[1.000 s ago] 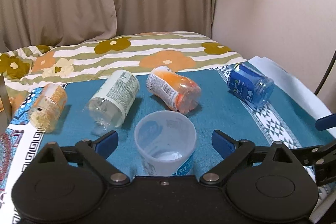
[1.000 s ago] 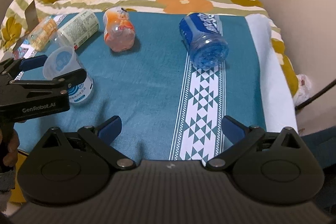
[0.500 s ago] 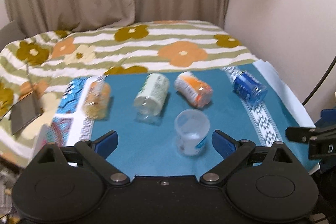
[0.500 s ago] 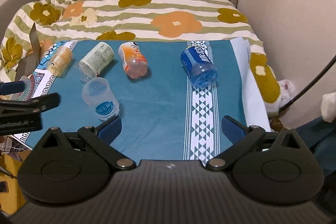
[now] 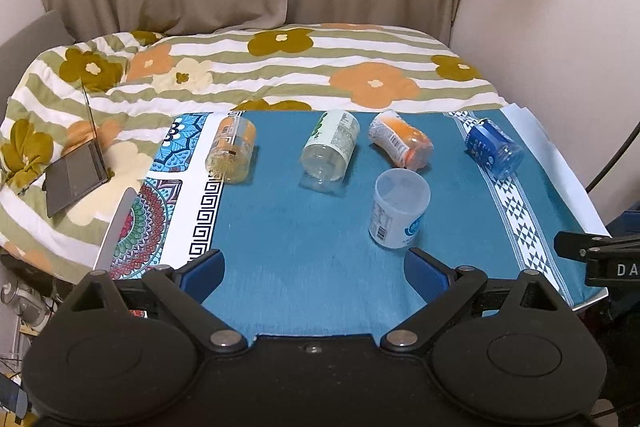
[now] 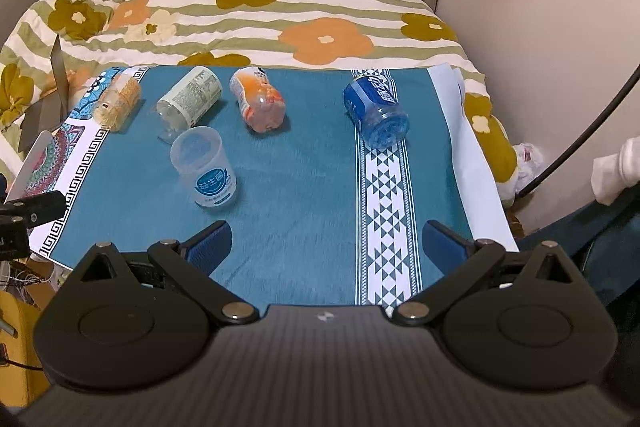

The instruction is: Flip cup upright

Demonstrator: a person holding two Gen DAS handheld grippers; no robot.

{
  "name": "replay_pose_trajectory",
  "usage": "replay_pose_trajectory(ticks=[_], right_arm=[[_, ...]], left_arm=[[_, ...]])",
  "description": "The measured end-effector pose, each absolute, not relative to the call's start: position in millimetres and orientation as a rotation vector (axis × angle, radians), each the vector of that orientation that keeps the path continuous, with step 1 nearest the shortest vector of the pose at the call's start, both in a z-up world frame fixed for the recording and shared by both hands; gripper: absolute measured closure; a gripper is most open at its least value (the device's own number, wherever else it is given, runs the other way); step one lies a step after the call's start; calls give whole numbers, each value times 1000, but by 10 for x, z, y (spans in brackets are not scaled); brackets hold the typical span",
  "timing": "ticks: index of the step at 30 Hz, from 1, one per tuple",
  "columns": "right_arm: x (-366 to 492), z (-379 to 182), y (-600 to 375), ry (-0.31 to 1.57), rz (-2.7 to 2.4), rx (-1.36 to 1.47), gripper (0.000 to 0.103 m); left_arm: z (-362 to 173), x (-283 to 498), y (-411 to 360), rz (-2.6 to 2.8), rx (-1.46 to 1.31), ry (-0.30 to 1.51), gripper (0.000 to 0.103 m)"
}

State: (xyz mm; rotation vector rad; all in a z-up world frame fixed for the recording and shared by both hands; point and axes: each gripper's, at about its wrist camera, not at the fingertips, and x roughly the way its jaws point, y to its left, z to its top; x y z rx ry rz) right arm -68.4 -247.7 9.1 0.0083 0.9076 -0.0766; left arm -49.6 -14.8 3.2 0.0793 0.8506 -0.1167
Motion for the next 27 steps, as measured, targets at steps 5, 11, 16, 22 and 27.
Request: replay_pose_trajectory(ticks=[5,11,16,22,27], right_arm=[[-717,116,-2452,896,-82,10,0],[-744,140,-2430,885,-87,6,0],[-749,155,-2424,878,-85,11,0],[-745,165,-2440,872,-90,16,0],[-732,174,-2460,871,-94,20,0]], left_arm=[[59,-526,-134,-120,76,837,5],[79,-534,-115,-119,75,822,5],[93,-540,-109,-113,80,810,5],[104,-521,-122,-112,98,803,5],[114,-511,-142,-112,108,795,5]])
